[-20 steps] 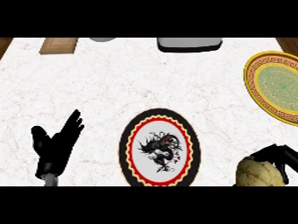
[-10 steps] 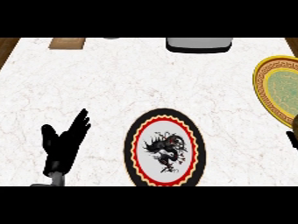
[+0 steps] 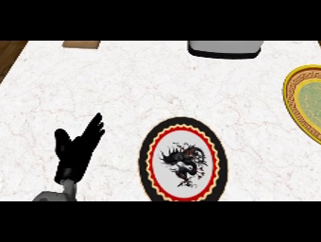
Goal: Pick the squash from the plate and place it in the plate
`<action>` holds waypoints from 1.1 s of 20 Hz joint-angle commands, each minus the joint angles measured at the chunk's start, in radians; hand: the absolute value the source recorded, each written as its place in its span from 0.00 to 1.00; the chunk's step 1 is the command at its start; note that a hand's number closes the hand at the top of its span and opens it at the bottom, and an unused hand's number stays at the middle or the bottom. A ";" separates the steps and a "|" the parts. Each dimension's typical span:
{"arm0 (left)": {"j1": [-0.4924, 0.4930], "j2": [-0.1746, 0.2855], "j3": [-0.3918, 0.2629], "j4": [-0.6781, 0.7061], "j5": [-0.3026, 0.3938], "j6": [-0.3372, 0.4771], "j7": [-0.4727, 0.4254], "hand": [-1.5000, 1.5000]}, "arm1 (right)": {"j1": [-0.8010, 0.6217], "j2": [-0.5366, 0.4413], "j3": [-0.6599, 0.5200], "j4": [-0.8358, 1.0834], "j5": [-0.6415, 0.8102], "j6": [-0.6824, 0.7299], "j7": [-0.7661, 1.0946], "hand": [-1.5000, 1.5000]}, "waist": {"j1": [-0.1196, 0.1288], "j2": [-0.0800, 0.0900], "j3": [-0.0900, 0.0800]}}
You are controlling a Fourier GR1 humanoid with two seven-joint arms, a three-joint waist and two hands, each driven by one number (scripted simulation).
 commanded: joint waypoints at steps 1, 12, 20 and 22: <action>-0.052 0.001 0.021 0.010 0.006 0.009 0.032 0.50 | -0.148 -0.028 -0.033 0.257 0.018 0.096 -0.105 1.00 | 0.010 0.006 0.001; -0.052 -0.014 -0.007 0.032 -0.005 -0.012 0.008 0.50 | -0.307 -0.003 0.147 0.553 0.242 0.175 -0.040 0.00 | 0.045 0.021 0.004; -0.046 -0.008 0.012 0.033 0.000 -0.013 -0.017 0.50 | -0.389 0.040 0.003 0.644 0.099 0.356 -0.186 0.00 | 0.019 0.015 0.004; -0.037 -0.014 0.009 0.014 0.005 -0.006 0.007 0.50 | -0.391 0.009 -0.038 0.677 0.063 0.414 -0.200 0.00 | 0.017 0.015 0.006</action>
